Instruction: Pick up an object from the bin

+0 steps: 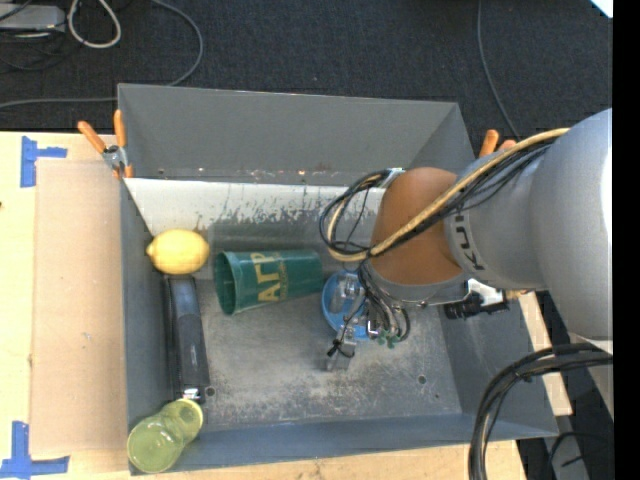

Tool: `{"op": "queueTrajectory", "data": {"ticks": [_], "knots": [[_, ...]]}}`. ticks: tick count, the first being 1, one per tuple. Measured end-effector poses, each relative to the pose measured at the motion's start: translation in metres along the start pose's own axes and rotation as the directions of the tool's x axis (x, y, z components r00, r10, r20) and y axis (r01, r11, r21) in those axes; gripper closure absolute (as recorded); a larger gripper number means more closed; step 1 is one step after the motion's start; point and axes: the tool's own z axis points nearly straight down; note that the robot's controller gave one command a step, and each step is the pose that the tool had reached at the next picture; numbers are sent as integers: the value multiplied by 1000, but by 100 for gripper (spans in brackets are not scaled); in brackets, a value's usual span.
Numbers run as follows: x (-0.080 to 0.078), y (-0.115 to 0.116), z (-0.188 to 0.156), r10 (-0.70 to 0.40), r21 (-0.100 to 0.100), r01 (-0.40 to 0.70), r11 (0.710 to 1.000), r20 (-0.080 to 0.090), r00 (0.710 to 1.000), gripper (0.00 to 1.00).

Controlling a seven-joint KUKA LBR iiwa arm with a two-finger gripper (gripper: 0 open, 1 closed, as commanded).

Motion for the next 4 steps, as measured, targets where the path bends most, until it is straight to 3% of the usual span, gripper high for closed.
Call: {"op": "queueTrajectory", "data": {"ticks": [1, 2, 4], "knots": [[-13, -12, 0, 24, -1, -24, 1000, 8, 1000, 0], [-2, -2, 0, 2, 0, -2, 1000, -2, 1000, 100], [-2, -2, -5, 0, 1, 0, 1000, -3, 1000, 100]]}}
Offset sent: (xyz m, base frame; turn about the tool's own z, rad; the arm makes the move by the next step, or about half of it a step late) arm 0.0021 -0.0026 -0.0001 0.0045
